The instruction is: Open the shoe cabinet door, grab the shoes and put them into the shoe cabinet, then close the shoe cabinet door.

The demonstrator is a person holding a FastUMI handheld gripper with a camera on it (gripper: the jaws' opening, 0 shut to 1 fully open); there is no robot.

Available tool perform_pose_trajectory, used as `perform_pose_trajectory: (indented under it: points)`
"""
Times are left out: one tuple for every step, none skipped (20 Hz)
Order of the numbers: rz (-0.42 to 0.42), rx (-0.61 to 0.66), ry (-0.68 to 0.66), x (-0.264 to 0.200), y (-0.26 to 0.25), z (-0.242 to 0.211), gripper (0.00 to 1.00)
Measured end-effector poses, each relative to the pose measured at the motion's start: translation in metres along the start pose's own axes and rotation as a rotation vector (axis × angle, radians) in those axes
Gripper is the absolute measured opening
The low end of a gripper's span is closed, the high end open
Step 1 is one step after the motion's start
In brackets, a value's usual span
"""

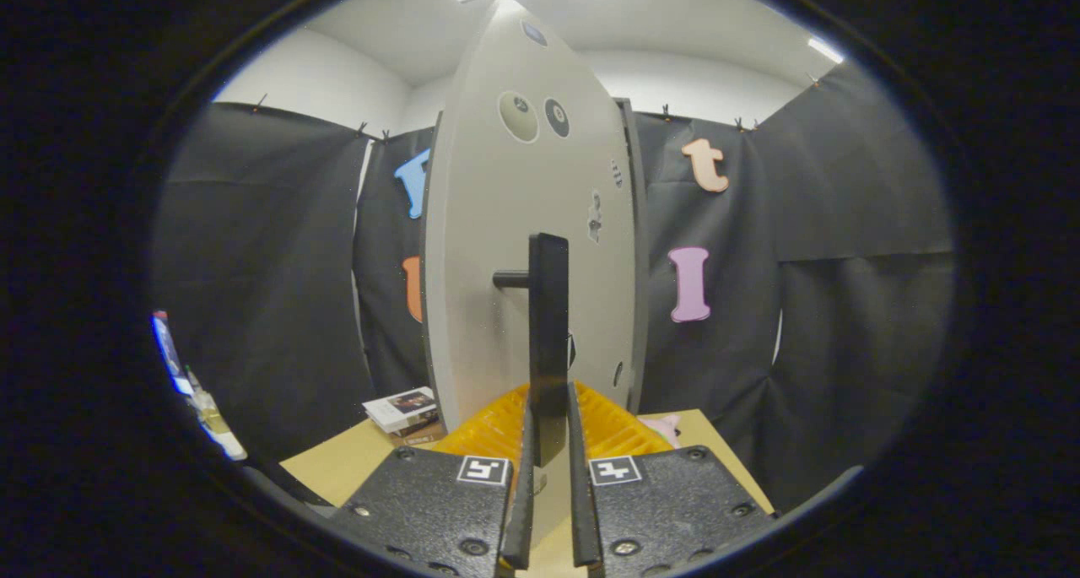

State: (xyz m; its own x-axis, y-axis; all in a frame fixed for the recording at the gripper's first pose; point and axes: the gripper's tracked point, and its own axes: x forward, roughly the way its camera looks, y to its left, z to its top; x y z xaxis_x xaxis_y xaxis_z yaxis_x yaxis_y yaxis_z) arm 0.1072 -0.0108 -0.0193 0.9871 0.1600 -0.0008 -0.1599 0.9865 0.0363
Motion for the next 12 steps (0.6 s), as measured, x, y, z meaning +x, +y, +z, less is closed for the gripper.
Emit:
perform_pose_trajectory:
  points:
    - [-0.031, -0.02, -0.016, 0.0, -0.008, 0.003, 0.21]
    - [-0.067, -0.039, -0.036, -0.001, -0.018, 0.007, 0.2]
    - [-0.103, -0.065, -0.063, -0.001, -0.027, 0.014, 0.19]
    - [-0.133, -0.09, -0.082, 0.001, -0.035, 0.017, 0.18]
    - [-0.166, -0.103, -0.072, 0.002, -0.046, 0.016, 0.17]
    - [-0.189, -0.098, -0.065, -0.001, -0.053, 0.013, 0.14]
    - [-0.204, -0.086, -0.065, -0.003, -0.058, 0.014, 0.12]
    - [-0.208, -0.078, -0.069, -0.005, -0.061, 0.015, 0.1]
    - [-0.198, -0.06, -0.065, -0.008, -0.064, 0.016, 0.07]
    - [-0.182, -0.034, -0.063, -0.01, -0.067, 0.014, 0.05]
    - [-0.172, -0.012, -0.056, -0.011, -0.07, 0.012, 0.05]
    - [-0.157, -0.005, -0.055, -0.012, -0.076, 0.012, 0.04]
